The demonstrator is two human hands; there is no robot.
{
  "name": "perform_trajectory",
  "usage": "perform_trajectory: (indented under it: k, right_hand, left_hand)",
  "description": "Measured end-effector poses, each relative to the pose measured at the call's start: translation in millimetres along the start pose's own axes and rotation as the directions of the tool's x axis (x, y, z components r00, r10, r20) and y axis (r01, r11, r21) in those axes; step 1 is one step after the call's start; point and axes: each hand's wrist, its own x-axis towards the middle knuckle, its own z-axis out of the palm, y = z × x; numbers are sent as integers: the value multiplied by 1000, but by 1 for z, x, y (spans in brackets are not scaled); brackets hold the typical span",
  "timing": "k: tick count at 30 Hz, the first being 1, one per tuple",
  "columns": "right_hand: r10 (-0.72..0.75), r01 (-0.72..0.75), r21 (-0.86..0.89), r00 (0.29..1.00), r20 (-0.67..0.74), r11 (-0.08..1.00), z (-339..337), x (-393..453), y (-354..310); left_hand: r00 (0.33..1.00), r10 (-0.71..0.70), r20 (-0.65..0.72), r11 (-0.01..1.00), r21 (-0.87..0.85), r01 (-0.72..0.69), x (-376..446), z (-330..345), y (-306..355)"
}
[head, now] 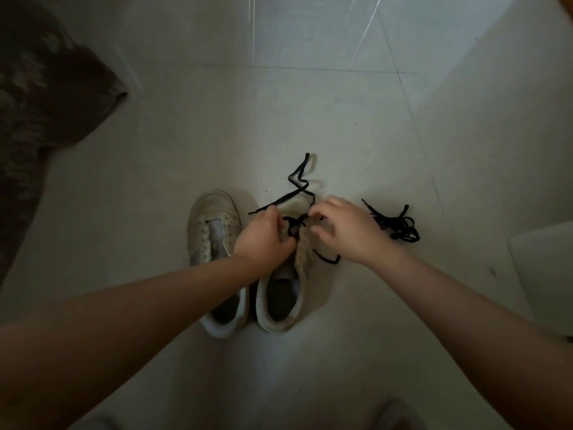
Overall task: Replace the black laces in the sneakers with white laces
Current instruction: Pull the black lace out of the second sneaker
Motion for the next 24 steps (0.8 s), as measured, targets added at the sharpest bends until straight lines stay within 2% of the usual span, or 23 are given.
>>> perform_trajectory:
  k: [1,2,4,6,8,10,13,15,18,20,22,24]
  right_hand:
    - [-45,45,-21,998,-34,999,0,6,-3]
    - [-78,76,-81,997,-11,994,2,12,-5]
    - [-81,101,-221,992,98,970,9,21,-9]
    - [-141,150,-286,989,52,946,13,25,-8]
    - [-164,142,-255,984,-67,956,8,22,-8]
    - [-129,112,-171,988,-91,979,-3,14,-11]
    - [17,-32,202,997,78,979,-15,-1,-24]
    - [16,-54,309,992,122,950,-20,-9,-35]
    - [-59,-7,322,980,192,947,-22,-19,-48]
    - [-93,1,291,948,304,957,-22,-19,-48]
    - [-20,-61,185,913,408,981,-23,-13,-41]
    - [73,-108,72,923,377,992,-26,-4,-32]
  left_hand:
    - [999,-33,16,999,-5,34,2,0,1]
    - [998,-53,23,999,-9,53,4,-1,3]
    - [999,-47,10,999,-4,47,6,-2,4]
    - [1000,-25,4,1000,-4,25,6,-5,3]
    - [1000,-5,-2,1000,-16,5,5,-7,0]
    - [1000,22,-19,999,-32,-23,5,-8,-3]
    - [997,72,-2,997,-41,-72,5,-8,-4]
    - [994,101,48,995,-16,-101,5,-10,-4]
    - [981,161,106,986,18,-164,5,-14,-5]
    - [970,185,158,980,42,-193,4,-17,-5]
    - [958,209,195,976,18,-217,2,-21,-6]
    - [952,225,207,974,-19,-226,-1,-24,-9]
